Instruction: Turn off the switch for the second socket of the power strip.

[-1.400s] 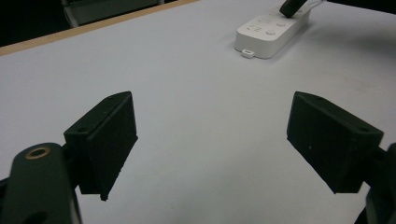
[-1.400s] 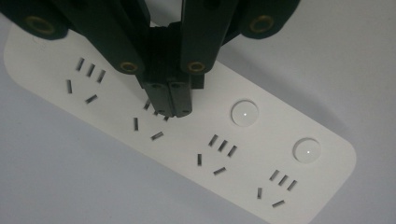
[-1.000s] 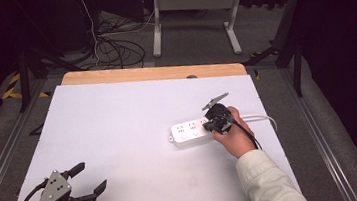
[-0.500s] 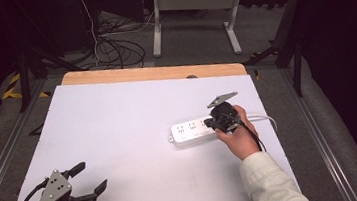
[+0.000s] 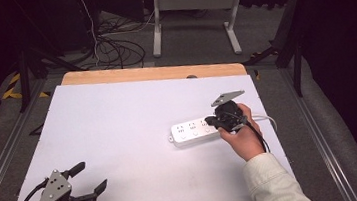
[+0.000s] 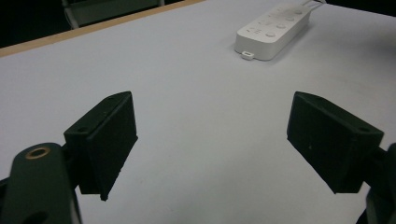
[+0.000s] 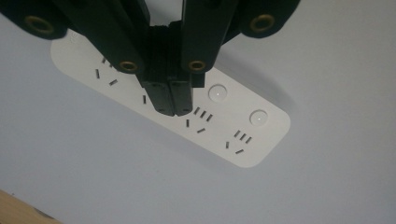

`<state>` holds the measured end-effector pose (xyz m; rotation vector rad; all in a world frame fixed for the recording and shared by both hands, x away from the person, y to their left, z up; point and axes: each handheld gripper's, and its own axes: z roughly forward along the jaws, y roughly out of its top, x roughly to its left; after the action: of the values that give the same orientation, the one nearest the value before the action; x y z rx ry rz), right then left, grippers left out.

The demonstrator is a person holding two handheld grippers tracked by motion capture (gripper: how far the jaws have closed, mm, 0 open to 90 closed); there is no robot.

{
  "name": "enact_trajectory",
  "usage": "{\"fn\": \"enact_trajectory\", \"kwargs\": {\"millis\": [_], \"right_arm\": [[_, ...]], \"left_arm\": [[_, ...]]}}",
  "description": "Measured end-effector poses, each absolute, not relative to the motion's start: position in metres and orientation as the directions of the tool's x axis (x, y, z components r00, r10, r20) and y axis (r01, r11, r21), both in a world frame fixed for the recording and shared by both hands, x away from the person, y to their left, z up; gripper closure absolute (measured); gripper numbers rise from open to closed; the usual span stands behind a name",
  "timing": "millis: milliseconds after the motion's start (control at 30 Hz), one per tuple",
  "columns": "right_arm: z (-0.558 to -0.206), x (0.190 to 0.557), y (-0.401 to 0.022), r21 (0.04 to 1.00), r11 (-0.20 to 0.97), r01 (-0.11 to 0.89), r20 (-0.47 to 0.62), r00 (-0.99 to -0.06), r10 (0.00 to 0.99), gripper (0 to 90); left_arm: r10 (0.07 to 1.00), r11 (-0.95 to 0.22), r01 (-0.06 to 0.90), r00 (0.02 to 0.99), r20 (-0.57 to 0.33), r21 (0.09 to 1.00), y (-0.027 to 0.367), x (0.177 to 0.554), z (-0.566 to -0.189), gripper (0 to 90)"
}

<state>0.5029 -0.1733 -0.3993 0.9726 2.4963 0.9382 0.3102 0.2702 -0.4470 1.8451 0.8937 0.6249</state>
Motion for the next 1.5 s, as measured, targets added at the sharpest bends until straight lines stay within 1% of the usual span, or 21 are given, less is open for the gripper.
{"fn": "enact_trajectory", "kwargs": {"millis": [300,367,433,533,767,1033,1233,1500], "right_arm": [[-0.385,0.491,-0.177,0.712,0.538,0.450,-0.052,-0.731,0.680,70.9],[-0.381,0.487,-0.179,0.726,0.531,0.437,-0.053,-0.734,0.677,65.1],[-0.378,0.483,-0.181,0.735,0.522,0.433,-0.041,-0.740,0.672,56.2],[-0.374,0.474,-0.186,0.754,0.515,0.407,-0.052,-0.744,0.666,47.5],[-0.367,0.449,-0.193,0.799,0.492,0.346,-0.058,-0.770,0.636,34.3],[-0.368,0.424,-0.201,0.841,0.449,0.302,-0.039,-0.794,0.607,28.8],[-0.375,0.410,-0.209,0.880,0.406,0.247,-0.043,-0.809,0.586,29.9],[-0.391,0.397,-0.219,0.906,0.352,0.235,-0.006,-0.825,0.565,28.5]], "left_arm": [[0.801,-0.280,0.310,0.597,0.043,0.909,0.272,0.310,-0.446,16.3],[0.802,-0.283,0.317,0.596,0.042,0.905,0.273,0.310,-0.445,16.3],[0.802,-0.286,0.324,0.596,0.041,0.902,0.274,0.310,-0.444,16.3],[0.805,-0.280,0.331,0.592,0.032,0.901,0.277,0.309,-0.444,16.2],[0.813,-0.266,0.333,0.582,0.025,0.905,0.278,0.308,-0.443,16.1],[0.814,-0.269,0.329,0.580,0.031,0.905,0.277,0.308,-0.444,16.1],[0.814,-0.264,0.329,0.580,0.026,0.907,0.277,0.307,-0.443,16.1],[0.814,-0.263,0.329,0.580,0.025,0.907,0.278,0.306,-0.443,16.1]]}}
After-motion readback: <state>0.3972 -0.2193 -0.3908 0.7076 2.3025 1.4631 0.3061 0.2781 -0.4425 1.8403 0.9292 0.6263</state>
